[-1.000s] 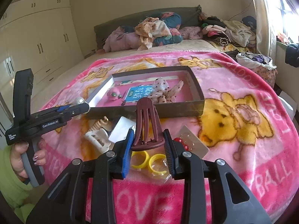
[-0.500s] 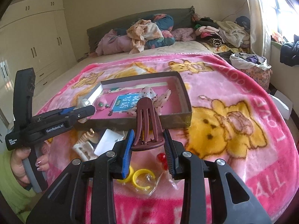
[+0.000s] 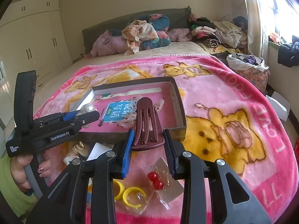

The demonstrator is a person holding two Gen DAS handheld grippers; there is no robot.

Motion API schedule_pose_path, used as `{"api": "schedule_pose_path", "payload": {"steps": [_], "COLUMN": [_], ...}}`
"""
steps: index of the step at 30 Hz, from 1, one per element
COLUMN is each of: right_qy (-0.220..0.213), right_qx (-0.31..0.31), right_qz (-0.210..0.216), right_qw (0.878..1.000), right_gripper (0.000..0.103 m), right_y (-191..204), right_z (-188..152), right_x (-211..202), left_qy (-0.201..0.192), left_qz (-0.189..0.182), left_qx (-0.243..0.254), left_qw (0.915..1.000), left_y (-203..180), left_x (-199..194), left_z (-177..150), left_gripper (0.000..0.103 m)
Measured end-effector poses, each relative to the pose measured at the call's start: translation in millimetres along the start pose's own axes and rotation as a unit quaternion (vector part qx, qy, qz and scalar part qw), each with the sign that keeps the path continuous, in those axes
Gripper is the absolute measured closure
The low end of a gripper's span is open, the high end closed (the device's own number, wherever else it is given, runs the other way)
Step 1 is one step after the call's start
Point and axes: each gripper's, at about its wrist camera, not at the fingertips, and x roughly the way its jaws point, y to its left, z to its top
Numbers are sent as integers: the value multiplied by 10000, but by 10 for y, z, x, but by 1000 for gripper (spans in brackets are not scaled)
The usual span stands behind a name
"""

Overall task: Organize jewelry
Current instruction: 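Lower the pearl clip and maroon clip into the box and release both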

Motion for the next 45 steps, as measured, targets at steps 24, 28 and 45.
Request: {"api": "schedule_pose_path", "payload": {"steps": [24, 28, 45], "right_qy": [410, 499, 574], "right_qx": [75, 86, 131], "right_qz": [-174, -207, -166], "right_qw": [9990, 9985, 9981], "right_gripper": [73, 73, 61], "right_y": [-214, -236, -289], "right_z": [342, 358, 343], "right_x": [904, 1043, 1178], "left_qy": [438, 452, 384], "left_qz": [177, 200, 302], "left_qx": [-70, -94, -194], "left_qw": [9989, 9987, 9986], "left_y": [72, 100, 155], "left_x": [495, 522, 508], "left_z": [66, 74, 115], "left_gripper": [72, 72, 66]}}
